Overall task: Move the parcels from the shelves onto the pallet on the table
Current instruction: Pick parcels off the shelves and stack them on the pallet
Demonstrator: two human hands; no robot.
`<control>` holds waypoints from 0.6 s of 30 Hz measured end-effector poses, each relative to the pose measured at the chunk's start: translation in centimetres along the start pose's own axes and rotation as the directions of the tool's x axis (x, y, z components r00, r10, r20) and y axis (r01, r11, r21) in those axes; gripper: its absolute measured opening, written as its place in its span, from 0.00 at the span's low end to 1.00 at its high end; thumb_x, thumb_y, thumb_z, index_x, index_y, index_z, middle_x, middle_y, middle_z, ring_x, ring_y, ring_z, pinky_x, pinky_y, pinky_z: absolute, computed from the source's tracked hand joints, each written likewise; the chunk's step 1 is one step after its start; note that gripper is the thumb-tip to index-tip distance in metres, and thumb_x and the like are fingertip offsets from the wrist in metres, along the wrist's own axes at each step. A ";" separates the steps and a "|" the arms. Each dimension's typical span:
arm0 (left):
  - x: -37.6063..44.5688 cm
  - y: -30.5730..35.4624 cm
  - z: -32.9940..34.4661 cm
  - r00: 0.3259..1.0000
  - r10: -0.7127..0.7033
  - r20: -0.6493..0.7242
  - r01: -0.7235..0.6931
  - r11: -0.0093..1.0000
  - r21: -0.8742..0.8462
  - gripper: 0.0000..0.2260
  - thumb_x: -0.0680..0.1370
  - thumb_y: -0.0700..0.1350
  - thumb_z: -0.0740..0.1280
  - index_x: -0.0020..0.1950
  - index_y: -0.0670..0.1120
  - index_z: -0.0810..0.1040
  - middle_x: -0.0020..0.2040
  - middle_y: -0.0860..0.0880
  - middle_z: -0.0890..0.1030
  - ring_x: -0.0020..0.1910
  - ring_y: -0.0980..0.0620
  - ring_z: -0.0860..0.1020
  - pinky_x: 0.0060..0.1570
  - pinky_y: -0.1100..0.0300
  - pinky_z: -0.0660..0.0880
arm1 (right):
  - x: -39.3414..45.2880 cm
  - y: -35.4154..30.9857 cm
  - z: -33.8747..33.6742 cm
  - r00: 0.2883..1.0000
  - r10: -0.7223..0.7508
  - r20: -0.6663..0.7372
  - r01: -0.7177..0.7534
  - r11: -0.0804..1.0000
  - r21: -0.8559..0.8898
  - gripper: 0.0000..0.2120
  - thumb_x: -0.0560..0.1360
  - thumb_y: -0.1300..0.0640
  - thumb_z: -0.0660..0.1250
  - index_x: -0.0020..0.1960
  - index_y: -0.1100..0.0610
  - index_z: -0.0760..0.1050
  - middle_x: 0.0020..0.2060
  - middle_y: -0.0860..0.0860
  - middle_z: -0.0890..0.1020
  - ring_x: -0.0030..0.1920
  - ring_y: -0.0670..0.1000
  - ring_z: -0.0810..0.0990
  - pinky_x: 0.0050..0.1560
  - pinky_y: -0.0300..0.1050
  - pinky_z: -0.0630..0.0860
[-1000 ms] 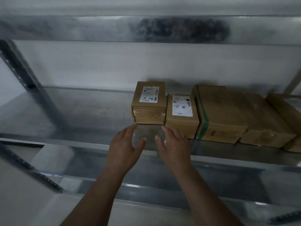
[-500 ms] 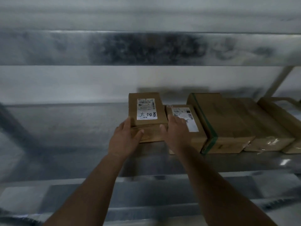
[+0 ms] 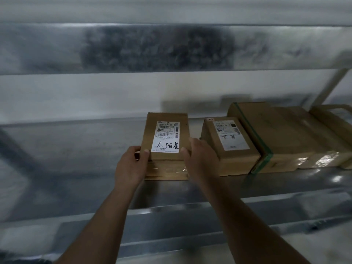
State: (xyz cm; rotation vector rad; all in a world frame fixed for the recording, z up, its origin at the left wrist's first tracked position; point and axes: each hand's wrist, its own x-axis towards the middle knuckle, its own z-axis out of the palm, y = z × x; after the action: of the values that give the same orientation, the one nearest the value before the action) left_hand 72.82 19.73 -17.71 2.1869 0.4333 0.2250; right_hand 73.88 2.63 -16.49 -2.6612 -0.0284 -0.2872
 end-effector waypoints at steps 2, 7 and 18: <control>-0.4 -0.5 -0.7 1.000 0.008 0.030 -0.008 1.000 0.000 0.16 0.79 0.51 0.61 0.65 0.47 0.73 0.59 0.46 0.79 0.55 0.47 0.76 0.52 0.56 0.68 | -0.4 -0.2 0.8 0.998 0.045 0.044 -0.049 0.994 0.099 0.18 0.78 0.50 0.59 0.65 0.57 0.69 0.53 0.52 0.76 0.49 0.48 0.75 0.43 0.40 0.69; -0.6 -0.9 -1.7 0.974 -0.007 0.225 0.020 0.998 -0.055 0.27 0.79 0.50 0.62 0.76 0.45 0.58 0.70 0.45 0.70 0.65 0.47 0.71 0.63 0.53 0.65 | -1.4 0.0 0.7 0.963 0.167 0.212 -0.257 0.806 0.534 0.23 0.79 0.61 0.61 0.72 0.60 0.60 0.44 0.44 0.69 0.34 0.39 0.69 0.27 0.24 0.68; -3.2 -4.0 -3.4 0.900 0.175 0.398 -0.099 0.974 -0.204 0.28 0.80 0.46 0.61 0.75 0.62 0.53 0.69 0.55 0.70 0.65 0.52 0.71 0.67 0.47 0.66 | -6.2 -0.6 1.4 0.979 0.089 0.184 -0.184 0.776 0.604 0.28 0.79 0.63 0.57 0.75 0.54 0.52 0.60 0.51 0.74 0.56 0.46 0.75 0.52 0.36 0.75</control>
State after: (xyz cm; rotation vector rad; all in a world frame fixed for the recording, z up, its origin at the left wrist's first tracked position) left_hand 67.89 23.19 -18.83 2.0165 0.0155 -0.1239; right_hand 68.04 3.99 -18.72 -2.0016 0.0233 -0.0182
